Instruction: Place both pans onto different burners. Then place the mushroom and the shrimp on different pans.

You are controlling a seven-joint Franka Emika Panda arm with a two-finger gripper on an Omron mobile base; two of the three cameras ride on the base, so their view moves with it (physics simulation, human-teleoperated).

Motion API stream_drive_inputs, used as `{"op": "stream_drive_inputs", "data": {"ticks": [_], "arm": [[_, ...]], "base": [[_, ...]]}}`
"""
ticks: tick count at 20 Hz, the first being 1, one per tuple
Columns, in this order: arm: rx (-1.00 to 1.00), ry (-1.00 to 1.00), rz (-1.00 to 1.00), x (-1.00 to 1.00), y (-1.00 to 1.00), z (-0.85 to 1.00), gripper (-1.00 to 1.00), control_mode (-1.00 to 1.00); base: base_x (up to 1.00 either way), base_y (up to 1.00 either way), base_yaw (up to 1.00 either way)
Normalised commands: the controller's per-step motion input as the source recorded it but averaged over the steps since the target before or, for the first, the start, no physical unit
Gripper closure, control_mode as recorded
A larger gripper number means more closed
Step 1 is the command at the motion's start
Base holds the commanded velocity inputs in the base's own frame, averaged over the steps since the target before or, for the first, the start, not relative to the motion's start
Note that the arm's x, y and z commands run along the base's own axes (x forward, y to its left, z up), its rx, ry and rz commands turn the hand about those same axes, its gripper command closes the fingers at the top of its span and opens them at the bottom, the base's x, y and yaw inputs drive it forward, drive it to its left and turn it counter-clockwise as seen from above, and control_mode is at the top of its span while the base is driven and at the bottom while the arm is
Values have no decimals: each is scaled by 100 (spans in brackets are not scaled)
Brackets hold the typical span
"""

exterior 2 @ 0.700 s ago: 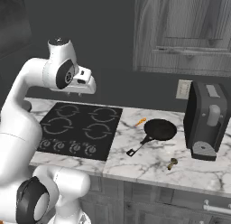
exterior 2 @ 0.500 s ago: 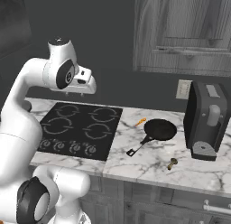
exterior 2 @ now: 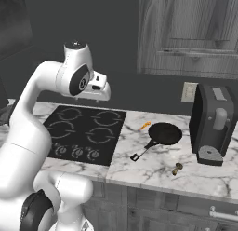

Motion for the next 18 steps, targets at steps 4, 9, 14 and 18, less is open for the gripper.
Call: {"op": "stream_drive_inputs", "data": {"ticks": [4, 9, 14, 18], "arm": [[5, 10, -3, -15, -39, -8, -100, -100], [5, 12, -3, -6, -31, -14, -100, -100], [1, 8, -3, 0, -23, -13, -100, -100], [0, 6, -2, 0, -23, -28, -100, -100]], "base": [[0, 0, 0], [0, 0, 0], [0, 0, 0], [0, 0, 0]]}}
